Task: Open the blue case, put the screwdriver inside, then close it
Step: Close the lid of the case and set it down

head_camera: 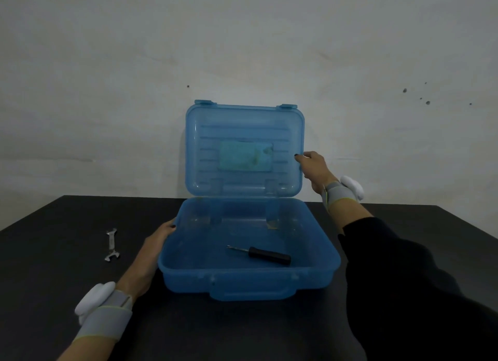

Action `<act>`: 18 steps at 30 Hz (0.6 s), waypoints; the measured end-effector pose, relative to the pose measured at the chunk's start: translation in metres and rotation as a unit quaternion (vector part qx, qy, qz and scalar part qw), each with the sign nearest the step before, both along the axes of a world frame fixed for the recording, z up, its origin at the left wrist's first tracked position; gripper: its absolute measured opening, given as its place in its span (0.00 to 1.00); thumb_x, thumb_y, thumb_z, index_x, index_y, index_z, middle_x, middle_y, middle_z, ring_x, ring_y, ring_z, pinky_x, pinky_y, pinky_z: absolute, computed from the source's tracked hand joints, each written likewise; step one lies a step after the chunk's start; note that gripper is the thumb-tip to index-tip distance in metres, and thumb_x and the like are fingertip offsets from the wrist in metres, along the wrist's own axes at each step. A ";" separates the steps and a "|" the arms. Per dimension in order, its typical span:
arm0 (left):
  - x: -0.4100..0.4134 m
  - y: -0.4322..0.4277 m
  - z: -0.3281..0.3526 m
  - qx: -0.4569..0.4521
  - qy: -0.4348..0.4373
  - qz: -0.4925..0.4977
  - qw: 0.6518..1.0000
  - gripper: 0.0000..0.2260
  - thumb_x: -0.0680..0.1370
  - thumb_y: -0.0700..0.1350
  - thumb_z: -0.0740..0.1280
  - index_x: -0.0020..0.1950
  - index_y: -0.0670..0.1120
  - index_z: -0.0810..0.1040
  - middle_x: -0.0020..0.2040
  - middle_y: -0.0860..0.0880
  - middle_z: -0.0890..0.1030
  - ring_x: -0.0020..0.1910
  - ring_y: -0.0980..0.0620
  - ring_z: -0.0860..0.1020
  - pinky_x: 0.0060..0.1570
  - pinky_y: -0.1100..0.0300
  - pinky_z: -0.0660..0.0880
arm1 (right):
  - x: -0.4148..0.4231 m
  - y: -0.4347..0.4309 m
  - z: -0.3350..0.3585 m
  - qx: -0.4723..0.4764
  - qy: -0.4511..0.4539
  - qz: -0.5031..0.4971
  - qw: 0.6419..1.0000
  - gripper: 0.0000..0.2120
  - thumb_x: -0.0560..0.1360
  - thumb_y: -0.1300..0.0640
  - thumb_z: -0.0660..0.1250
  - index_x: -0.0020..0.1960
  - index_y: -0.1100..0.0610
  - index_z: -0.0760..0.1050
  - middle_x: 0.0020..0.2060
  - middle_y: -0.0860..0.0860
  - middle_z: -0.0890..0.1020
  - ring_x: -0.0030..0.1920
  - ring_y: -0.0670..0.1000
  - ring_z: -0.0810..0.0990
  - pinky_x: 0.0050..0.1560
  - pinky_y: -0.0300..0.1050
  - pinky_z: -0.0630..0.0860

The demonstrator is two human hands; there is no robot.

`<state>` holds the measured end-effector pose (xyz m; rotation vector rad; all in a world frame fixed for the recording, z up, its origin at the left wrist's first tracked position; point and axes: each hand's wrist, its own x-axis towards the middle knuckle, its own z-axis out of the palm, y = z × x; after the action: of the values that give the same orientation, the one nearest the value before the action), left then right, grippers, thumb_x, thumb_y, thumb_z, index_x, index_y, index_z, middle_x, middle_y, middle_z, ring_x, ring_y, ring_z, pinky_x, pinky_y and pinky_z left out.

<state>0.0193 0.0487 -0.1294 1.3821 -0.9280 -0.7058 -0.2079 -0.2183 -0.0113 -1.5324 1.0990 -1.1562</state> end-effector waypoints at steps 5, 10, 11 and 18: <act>-0.001 0.000 0.002 0.005 0.007 0.002 1.000 0.15 0.78 0.44 0.58 0.64 0.51 0.72 0.55 0.52 0.78 0.51 0.56 0.78 0.42 0.62 0.73 | -0.004 0.006 0.003 -0.025 -0.028 -0.007 0.999 0.24 0.78 0.52 0.61 0.69 0.64 0.65 0.52 0.54 0.73 0.36 0.43 0.72 0.29 0.34 0.69; 0.000 0.000 0.002 0.003 0.011 0.004 1.000 0.15 0.78 0.44 0.59 0.63 0.52 0.74 0.54 0.52 0.79 0.50 0.55 0.79 0.42 0.62 0.73 | -0.009 0.017 0.012 -0.036 -0.030 0.006 0.999 0.28 0.75 0.41 0.61 0.64 0.62 0.69 0.56 0.55 0.76 0.43 0.47 0.76 0.36 0.37 0.70; 0.001 -0.001 0.003 0.004 0.022 0.005 1.000 0.14 0.77 0.45 0.59 0.62 0.53 0.75 0.53 0.51 0.80 0.50 0.53 0.79 0.43 0.61 0.74 | -0.010 0.019 0.014 -0.035 -0.030 0.008 0.999 0.28 0.74 0.40 0.62 0.63 0.61 0.69 0.58 0.56 0.76 0.48 0.50 0.77 0.41 0.39 0.72; 0.015 -0.018 0.032 -0.025 0.004 0.039 0.999 0.19 0.79 0.45 0.58 0.70 0.48 0.67 0.65 0.44 0.73 0.61 0.50 0.72 0.54 0.58 0.70 | -0.013 0.036 0.033 -0.050 -0.061 0.030 0.996 0.34 0.70 0.37 0.65 0.66 0.59 0.65 0.61 0.56 0.76 0.57 0.54 0.78 0.54 0.47 0.79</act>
<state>0.0340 0.0306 -0.0976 1.3626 -0.8749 -0.6259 -0.2210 -0.1824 0.0219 -1.5399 0.9202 -1.2615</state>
